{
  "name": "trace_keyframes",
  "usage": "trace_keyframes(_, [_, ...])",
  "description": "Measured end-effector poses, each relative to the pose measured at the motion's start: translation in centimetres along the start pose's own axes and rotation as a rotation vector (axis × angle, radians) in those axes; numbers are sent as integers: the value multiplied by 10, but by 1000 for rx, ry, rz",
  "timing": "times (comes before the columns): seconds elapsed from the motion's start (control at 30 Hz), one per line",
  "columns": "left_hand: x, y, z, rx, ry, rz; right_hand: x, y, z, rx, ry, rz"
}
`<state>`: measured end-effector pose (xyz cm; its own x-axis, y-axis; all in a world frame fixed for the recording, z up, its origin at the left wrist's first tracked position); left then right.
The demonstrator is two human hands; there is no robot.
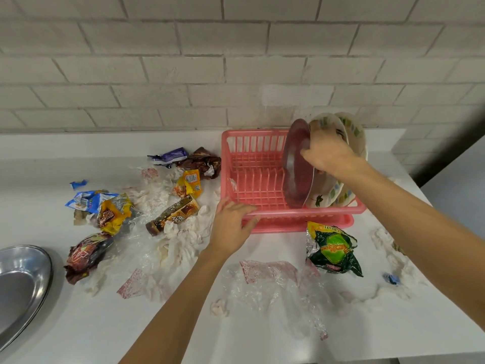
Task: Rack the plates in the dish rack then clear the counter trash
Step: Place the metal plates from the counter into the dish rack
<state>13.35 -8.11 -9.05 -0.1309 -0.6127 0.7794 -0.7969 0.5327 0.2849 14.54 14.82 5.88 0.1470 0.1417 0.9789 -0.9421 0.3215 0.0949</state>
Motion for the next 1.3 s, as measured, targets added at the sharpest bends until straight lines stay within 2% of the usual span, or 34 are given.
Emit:
trace_keyframes(0.47, [4, 1, -5, 28, -9, 53, 2, -8, 5, 100, 60, -52])
trace_keyframes(0.57, [8, 3, -8, 36, -110, 84, 7, -12, 5, 111, 16, -89])
trace_keyframes(0.67, [21, 3, -12, 52, -272, 76, 20, -19, 12, 167, -82, -195])
trace_keyframes(0.8, [45, -4, -18, 111, -388, 28, 27, -35, 37, 377, 58, -300])
trace_keyframes(0.97, [81, -20, -9, 233, -478, -39, 4, -57, 83, 584, 295, -138])
trace_keyframes(1.13, [123, -58, 24, 364, -522, -150, -27, -73, 142, 637, 459, 42])
trace_keyframes(1.3, [167, -117, 80, 558, -532, -331, -74, -98, 208, 671, 616, 257])
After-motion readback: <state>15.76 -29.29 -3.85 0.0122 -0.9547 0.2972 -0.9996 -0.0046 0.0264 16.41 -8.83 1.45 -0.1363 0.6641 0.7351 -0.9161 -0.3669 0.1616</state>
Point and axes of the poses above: each hand's wrist, its own y-axis towards the middle knuckle, its own x-axis out of the back of the hand, z = x × y, the point moved 4 cm from there along y, towards the middle knuckle, and after that the axes turned 9 degrees about x, right-handed, at the moved point
